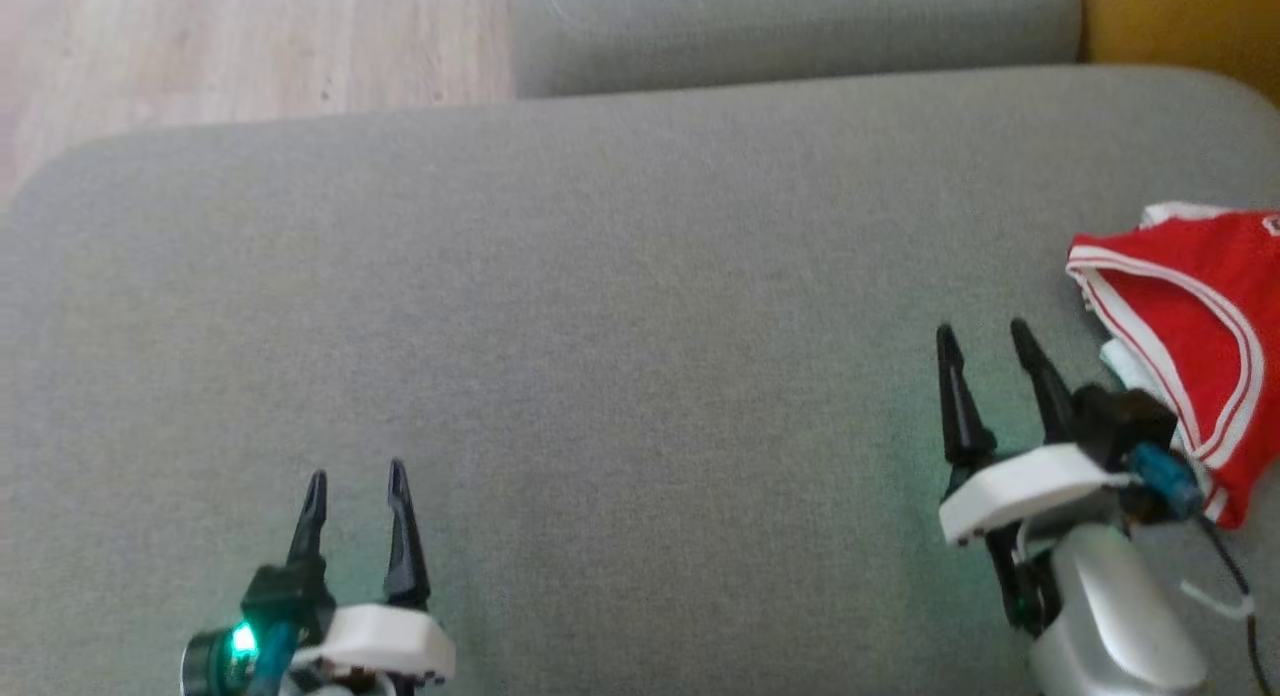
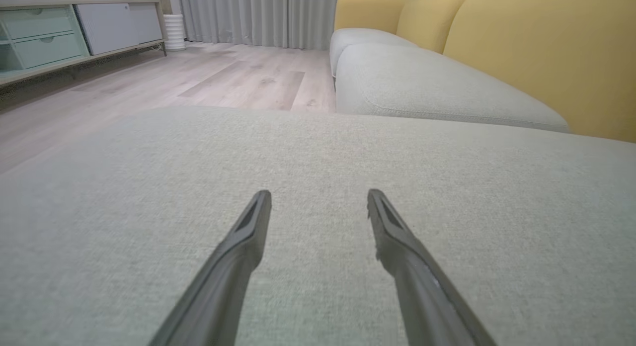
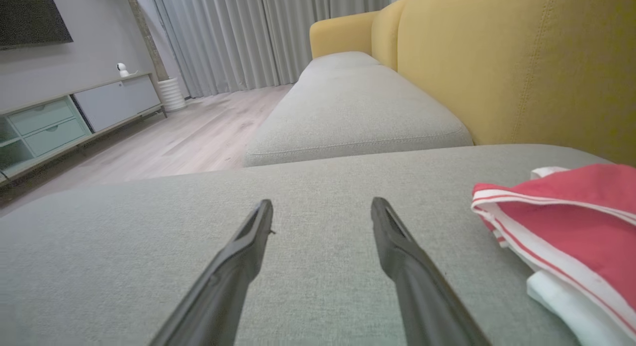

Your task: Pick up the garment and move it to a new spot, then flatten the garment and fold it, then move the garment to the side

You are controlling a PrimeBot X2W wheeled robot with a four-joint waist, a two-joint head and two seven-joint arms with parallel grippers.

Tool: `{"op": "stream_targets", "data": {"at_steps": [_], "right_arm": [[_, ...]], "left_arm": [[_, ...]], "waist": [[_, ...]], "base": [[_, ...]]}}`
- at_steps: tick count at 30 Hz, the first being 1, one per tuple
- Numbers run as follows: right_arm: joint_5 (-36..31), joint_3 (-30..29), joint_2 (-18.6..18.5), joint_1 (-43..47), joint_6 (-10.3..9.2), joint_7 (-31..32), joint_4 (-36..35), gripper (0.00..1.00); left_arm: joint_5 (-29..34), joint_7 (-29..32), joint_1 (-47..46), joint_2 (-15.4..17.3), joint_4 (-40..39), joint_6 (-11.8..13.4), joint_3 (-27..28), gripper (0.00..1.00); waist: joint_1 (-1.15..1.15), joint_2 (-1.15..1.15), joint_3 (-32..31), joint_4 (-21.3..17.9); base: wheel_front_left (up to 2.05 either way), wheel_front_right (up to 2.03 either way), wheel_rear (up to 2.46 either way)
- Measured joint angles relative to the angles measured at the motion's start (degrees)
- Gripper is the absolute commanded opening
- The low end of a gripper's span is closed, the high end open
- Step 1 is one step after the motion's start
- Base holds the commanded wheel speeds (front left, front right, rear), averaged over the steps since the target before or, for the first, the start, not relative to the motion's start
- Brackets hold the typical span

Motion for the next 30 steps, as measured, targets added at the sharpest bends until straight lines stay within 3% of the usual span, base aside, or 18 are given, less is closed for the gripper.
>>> {"op": "stream_targets", "data": {"at_steps": [7, 16, 17, 23, 30], "right_arm": [[1.33, 1.37, 0.01, 3.84, 0.00, 0.00, 0.82, 1.00], [1.83, 2.60, 0.03, 4.52, 0.00, 0.00, 1.41, 1.00], [1.81, 2.65, 0.07, 4.95, 0.00, 0.00, 1.75, 0.00], [1.98, 2.60, 0.36, 9.20, -0.01, 0.38, 5.54, 0.00], [7.12, 1.89, 0.38, 10.14, -0.01, 1.51, 4.45, 0.00]], "left_arm": [[0.27, 0.00, 2.05, 0.01, 0.46, -0.18, 1.87, 1.00], [0.29, 0.00, 3.40, 0.01, 0.30, -3.34, 3.12, 1.00], [0.01, 0.02, 3.52, 0.01, 0.57, -3.52, 3.20, 0.00], [-0.20, 0.58, 6.03, -0.01, 4.15, -3.54, 3.16, 0.00], [-5.22, 1.88, 6.48, -0.02, 3.78, -4.11, 3.61, 0.00]], "waist": [[0.00, 0.00, -3.37, 0.48], [0.00, 0.00, -4.84, -0.22], [0.00, 0.00, -4.89, -0.25], [0.00, 0.00, -4.92, -0.25], [0.00, 0.00, -4.80, -0.21]], "base": [[0.00, 0.00, 0.00], [0.00, 0.00, 0.00], [0.00, 0.00, 0.00], [0.00, 0.00, 0.00], [0.00, 0.00, 0.00]]}}
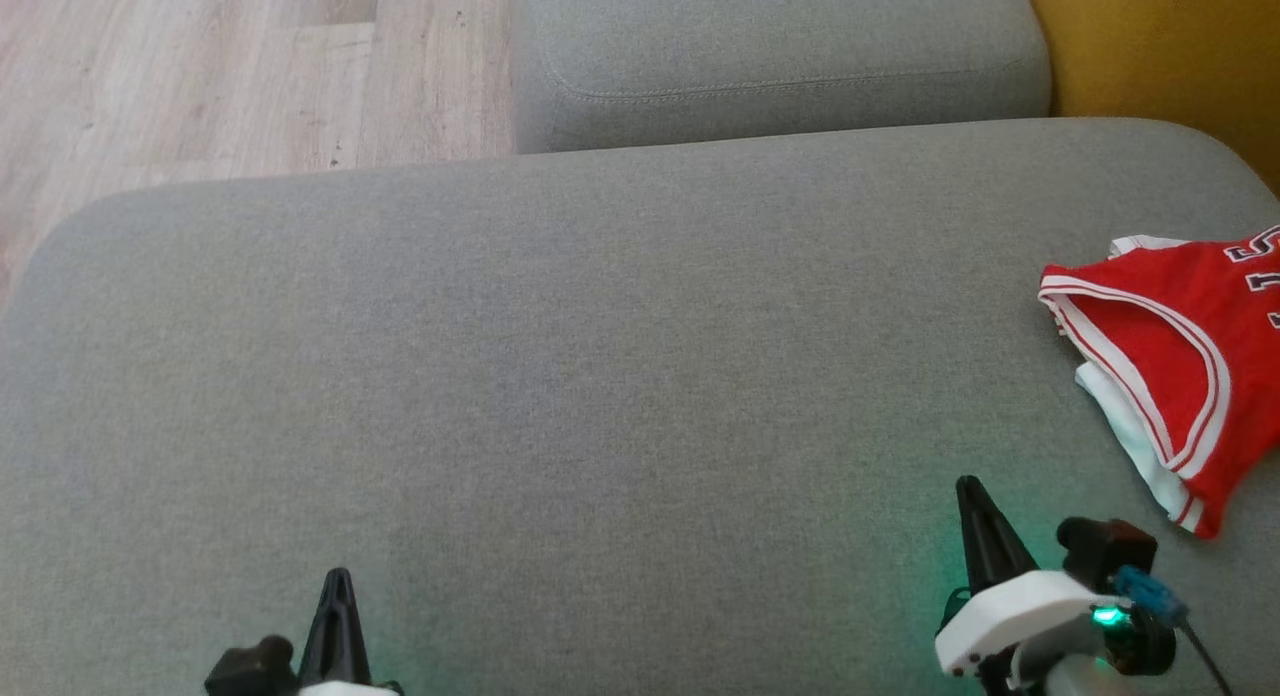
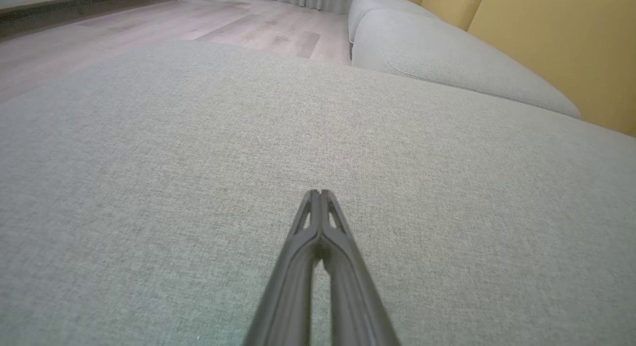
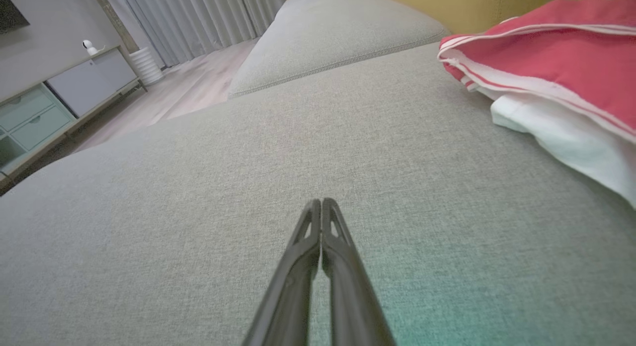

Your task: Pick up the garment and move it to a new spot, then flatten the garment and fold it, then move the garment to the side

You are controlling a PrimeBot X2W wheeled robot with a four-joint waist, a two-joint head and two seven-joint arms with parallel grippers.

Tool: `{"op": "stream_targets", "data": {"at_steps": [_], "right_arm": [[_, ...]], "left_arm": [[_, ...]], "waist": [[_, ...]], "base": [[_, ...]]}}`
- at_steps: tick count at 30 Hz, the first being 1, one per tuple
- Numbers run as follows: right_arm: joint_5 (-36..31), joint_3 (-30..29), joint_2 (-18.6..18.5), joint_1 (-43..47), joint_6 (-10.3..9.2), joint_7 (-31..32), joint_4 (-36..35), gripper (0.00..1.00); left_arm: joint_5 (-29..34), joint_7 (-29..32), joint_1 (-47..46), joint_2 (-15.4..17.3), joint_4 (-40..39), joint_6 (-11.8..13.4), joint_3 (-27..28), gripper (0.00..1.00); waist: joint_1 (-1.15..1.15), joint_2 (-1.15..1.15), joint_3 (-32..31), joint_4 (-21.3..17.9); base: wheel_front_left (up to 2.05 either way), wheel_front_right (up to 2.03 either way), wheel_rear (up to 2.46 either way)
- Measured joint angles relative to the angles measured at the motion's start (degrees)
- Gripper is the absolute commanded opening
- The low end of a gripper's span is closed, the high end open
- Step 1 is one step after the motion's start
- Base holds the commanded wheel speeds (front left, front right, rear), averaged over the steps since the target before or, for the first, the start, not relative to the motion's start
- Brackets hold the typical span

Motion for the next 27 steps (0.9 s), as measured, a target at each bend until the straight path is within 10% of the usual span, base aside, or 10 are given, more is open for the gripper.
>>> {"op": "stream_targets", "data": {"at_steps": [27], "right_arm": [[17.56, -2.82, 0.01, 0.04, 0.00, 4.49, -4.72, 0.00]], "left_arm": [[-16.88, 4.31, -1.15, -0.02, -2.60, -2.00, 2.09, 0.00]], "waist": [[0.00, 0.00, 0.37, 0.12]], "base": [[0.00, 0.00, 0.00]]}}
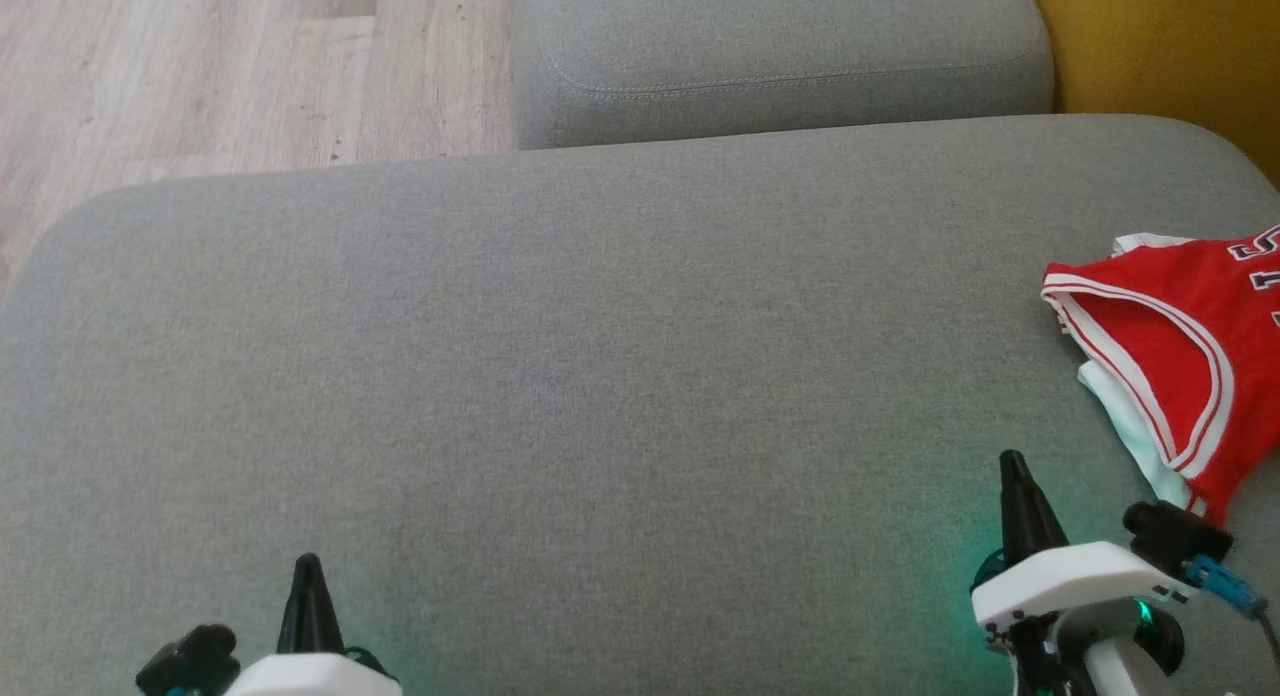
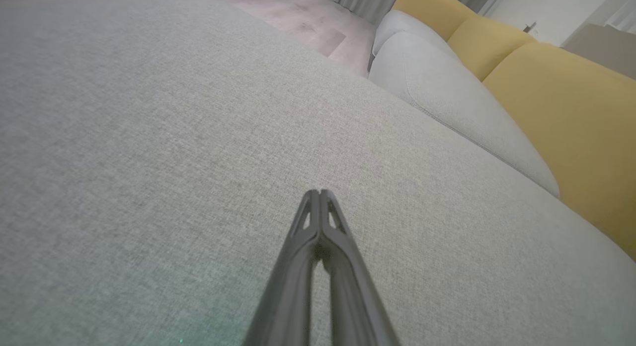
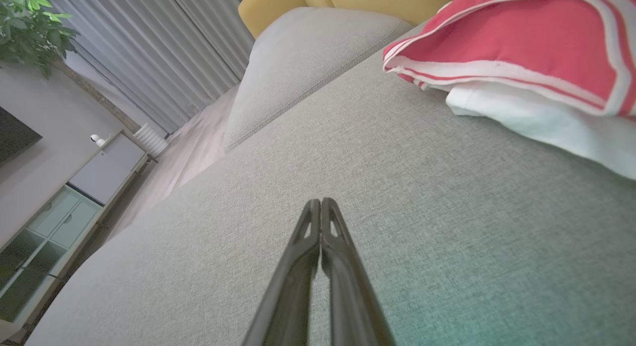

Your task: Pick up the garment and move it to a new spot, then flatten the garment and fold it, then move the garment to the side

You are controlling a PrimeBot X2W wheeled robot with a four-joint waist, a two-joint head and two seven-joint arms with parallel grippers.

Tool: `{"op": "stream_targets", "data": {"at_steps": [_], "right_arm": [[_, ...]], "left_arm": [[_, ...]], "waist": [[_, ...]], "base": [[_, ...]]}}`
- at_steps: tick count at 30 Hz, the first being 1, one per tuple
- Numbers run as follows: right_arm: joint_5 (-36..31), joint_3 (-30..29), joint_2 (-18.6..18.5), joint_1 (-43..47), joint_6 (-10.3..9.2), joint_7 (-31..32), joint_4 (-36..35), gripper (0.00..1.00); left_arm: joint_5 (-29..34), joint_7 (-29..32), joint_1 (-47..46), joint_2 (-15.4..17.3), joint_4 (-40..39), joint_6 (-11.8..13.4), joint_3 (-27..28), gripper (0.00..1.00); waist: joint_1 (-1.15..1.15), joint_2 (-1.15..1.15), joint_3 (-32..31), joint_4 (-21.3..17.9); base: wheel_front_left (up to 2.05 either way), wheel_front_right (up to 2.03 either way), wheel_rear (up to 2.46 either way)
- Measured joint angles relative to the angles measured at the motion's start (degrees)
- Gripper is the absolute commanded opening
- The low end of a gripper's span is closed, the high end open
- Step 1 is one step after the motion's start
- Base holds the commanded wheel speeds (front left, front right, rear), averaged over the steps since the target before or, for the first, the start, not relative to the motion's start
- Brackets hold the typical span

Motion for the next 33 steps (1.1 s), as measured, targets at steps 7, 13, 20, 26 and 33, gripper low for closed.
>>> {"op": "stream_targets", "data": {"at_steps": [7, 13, 20, 26, 33], "right_arm": [[4.54, -0.83, 0.00, 0.01, 0.00, 1.07, -1.18, 0.00], [8.47, -1.36, 0.01, 0.05, 0.00, 2.12, -2.19, 0.00], [12.28, -2.19, 0.01, 0.09, 0.00, 3.12, -3.32, 0.00], [16.22, -2.77, 0.02, 0.12, 0.00, 4.14, -4.33, 0.00], [20.68, -3.44, 0.02, 0.15, 0.00, 5.08, -5.53, 0.00]], "left_arm": [[-4.46, 1.19, -0.05, -0.01, -0.71, -0.77, 0.40, 0.00], [-8.23, 2.21, -0.30, -0.02, -1.36, -1.01, 1.35, 0.00], [-11.95, 3.14, -0.51, -0.02, -1.81, -1.75, 1.80, 0.00], [-15.73, 4.00, -1.29, -0.03, -2.61, -2.05, 2.05, 0.00], [-20.04, 5.24, -1.35, -0.03, -3.19, -2.77, 2.87, 0.00]], "waist": [[0.00, 0.00, 0.10, 0.03], [0.00, 0.00, 0.17, 0.06], [0.00, 0.00, 0.25, 0.08], [0.00, 0.00, 0.33, 0.11], [0.00, 0.00, 0.42, 0.14]], "base": [[0.00, 0.00, 0.00], [0.00, 0.00, 0.00], [0.00, 0.00, 0.00], [0.00, 0.00, 0.00], [0.00, 0.00, 0.00]]}}
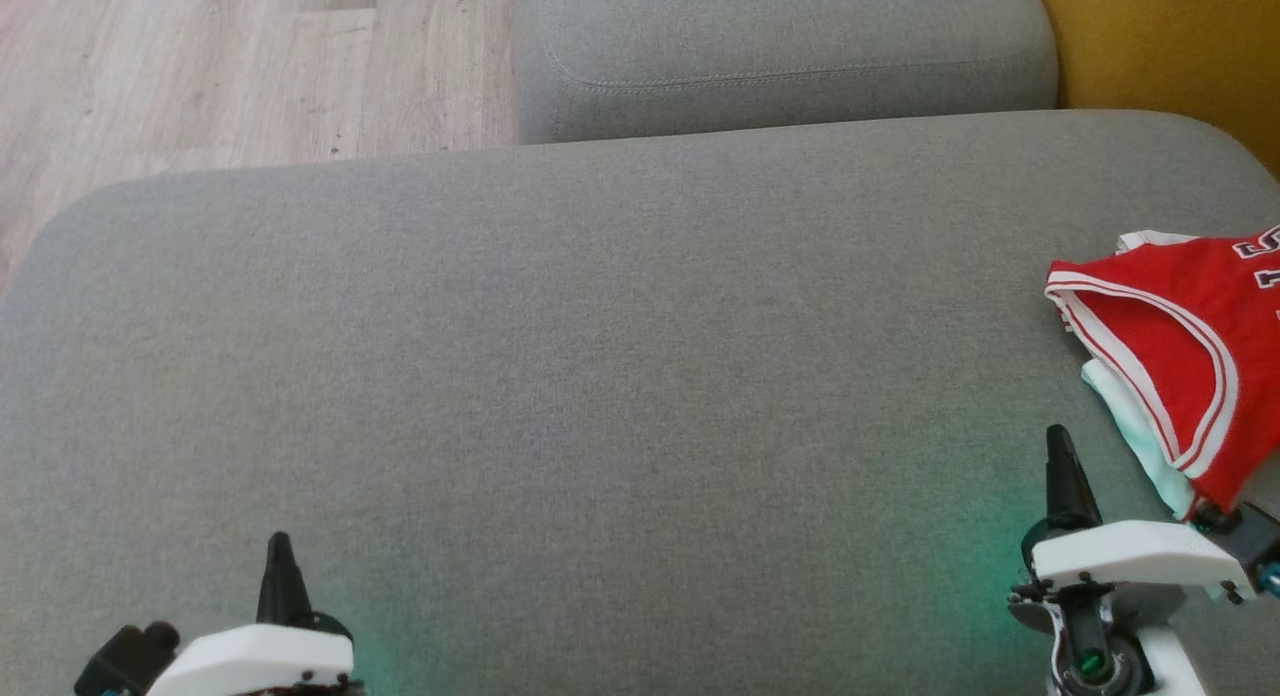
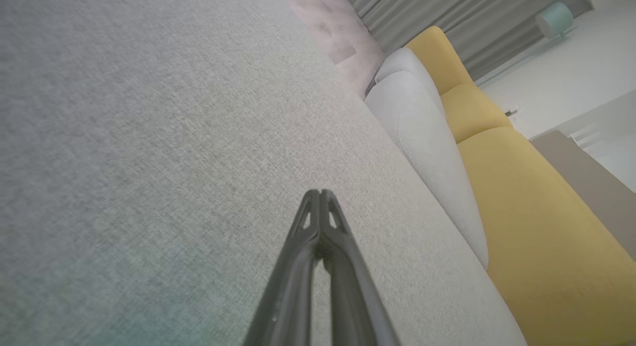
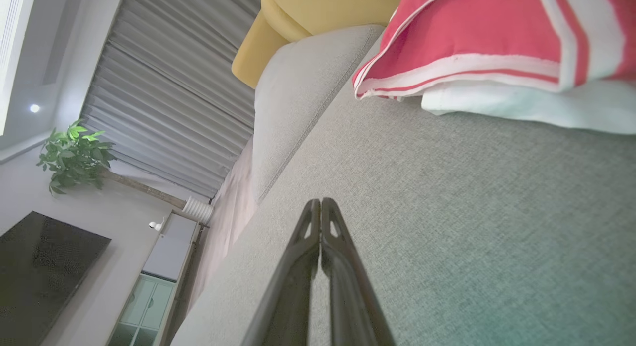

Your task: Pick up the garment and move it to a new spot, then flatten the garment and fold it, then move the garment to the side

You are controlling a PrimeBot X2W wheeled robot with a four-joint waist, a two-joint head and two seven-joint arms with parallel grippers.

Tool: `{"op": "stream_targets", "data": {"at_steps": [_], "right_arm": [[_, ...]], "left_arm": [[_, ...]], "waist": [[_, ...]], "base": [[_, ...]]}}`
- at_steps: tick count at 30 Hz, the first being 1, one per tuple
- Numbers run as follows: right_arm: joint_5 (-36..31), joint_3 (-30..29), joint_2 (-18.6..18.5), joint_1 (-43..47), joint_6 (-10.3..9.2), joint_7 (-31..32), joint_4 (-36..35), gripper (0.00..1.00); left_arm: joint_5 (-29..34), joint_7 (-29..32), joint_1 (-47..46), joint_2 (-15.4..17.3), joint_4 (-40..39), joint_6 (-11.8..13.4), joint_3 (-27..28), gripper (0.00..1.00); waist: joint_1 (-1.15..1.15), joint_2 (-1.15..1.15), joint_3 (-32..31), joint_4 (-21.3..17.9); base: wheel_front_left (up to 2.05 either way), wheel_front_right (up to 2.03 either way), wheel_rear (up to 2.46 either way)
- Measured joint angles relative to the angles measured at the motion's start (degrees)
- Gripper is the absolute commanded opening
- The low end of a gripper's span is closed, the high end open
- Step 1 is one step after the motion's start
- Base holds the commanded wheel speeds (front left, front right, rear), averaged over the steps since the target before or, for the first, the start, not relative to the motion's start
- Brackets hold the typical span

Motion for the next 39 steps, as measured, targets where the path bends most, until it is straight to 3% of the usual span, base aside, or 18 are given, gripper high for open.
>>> {"op": "stream_targets", "data": {"at_steps": [39], "right_arm": [[25.85, -4.56, 0.02, 0.34, 0.00, 6.77, -6.91, 0.00]], "left_arm": [[-24.97, 6.46, -2.31, -0.03, -3.80, -3.24, 3.33, 0.00]], "waist": [[0.00, 0.00, 0.53, 0.17]], "base": [[0.00, 0.00, 0.00]]}}
